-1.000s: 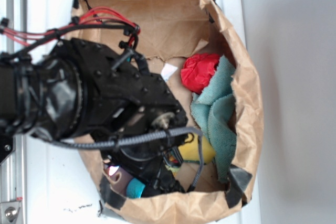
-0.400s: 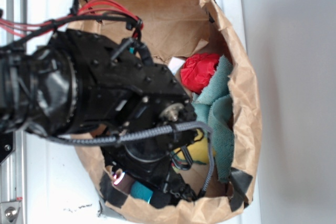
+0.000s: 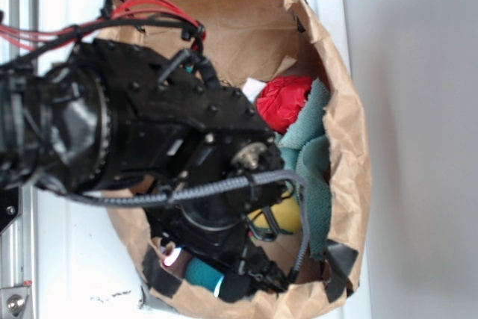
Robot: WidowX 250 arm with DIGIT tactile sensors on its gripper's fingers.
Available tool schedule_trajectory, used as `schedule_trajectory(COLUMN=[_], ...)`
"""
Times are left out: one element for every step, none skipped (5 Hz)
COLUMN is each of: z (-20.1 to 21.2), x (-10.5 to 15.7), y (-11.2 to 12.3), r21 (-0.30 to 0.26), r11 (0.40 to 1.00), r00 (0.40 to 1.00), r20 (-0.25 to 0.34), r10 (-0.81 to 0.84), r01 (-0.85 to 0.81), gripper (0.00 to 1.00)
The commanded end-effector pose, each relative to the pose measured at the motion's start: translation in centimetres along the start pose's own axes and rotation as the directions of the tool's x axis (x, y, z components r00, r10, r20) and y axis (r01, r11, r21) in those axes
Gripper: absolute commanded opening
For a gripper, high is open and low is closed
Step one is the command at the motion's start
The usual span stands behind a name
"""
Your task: Grab the green ball.
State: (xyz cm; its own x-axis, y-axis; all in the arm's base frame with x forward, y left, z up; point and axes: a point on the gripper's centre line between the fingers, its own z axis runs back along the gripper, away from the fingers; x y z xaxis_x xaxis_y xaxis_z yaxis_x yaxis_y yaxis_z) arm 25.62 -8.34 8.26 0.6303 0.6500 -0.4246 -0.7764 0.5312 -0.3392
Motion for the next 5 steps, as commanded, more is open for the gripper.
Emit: schedule_trajectory(z=[1.1,1.1,0.7,0.2,-0.2], x=[1.3,1.7,2.9,4.0,4.4], y=[-2.3,-3.1,-2.9,-1.4,-0.1], r21=[-0.084,-0.099,-0.089,-0.051,-0.019], r11=[0.996,0.991,0.990,0.994,0.996], r00=[0.999,0.995,0.990,0.989,0.989], r20=[0.041,0.044,0.075,0.104,0.121], r10=[0.035,0.095,0.119,0.106,0.089], r01=[-0.032,-0.090,-0.113,-0.101,-0.087], gripper=[1.00,1.00,1.00,1.00,1.00])
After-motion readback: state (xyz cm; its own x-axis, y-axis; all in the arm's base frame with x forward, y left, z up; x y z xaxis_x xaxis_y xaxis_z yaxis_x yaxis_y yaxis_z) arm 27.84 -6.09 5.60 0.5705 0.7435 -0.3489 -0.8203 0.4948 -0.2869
